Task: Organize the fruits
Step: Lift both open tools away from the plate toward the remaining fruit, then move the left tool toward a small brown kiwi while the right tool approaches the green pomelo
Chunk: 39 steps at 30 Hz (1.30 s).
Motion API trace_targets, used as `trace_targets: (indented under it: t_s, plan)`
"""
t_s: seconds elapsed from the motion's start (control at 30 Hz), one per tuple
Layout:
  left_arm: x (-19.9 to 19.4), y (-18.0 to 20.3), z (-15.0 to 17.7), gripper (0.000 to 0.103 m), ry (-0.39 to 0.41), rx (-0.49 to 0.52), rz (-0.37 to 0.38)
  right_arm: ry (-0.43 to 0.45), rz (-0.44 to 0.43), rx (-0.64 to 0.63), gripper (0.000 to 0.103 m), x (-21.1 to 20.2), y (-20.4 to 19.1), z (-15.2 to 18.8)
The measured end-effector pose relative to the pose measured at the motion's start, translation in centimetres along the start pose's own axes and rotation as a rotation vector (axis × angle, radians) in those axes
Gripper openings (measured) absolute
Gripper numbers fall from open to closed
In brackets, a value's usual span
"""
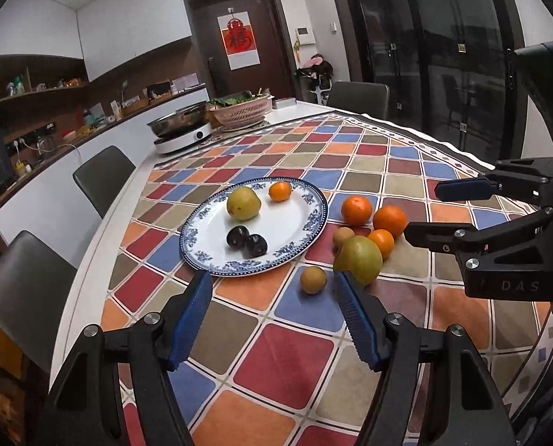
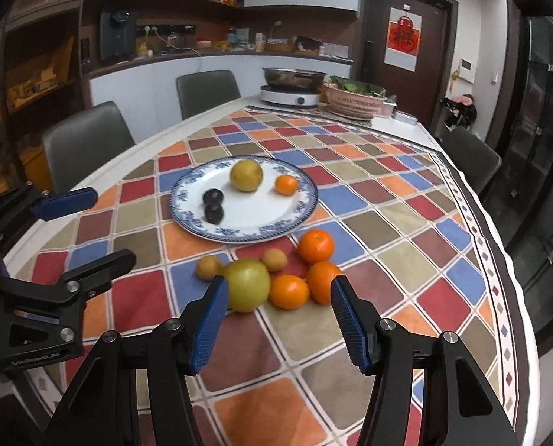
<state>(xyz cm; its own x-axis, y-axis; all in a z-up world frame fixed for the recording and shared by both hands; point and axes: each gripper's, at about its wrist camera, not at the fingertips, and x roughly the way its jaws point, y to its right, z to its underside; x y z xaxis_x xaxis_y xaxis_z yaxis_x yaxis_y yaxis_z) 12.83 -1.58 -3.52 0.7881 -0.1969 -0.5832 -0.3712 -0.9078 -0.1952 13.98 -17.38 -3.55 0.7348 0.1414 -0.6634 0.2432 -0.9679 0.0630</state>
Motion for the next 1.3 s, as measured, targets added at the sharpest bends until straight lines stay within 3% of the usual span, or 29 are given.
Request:
trace_targets:
  t_s: [0.27, 0.53, 0.93, 1.3]
  plan:
    - [1.7, 0.1, 0.5, 0.067, -0.016, 0.061, 0.053, -0.041, -0.046, -0.023, 0.058, 1.5, -0.6, 0.4]
    - [4.2, -0.1, 0.3, 0.049, -0.049, 0.15, 0.133, -0.07, -0.057, -0.132, 0.058, 3.3, -1.8, 0.5]
    - [8.3, -0.9, 0.6, 0.044, -0.161, 0.109, 0.296, -0.138, -0.132, -0.266, 0.057, 6.5, -3.3, -0.1]
    - [10.3, -0.4, 0.3, 0.039, -0.203, 0.116, 0.332, -0.129, -0.151, -0.333, 0.057, 7.7, -3.7, -0.6]
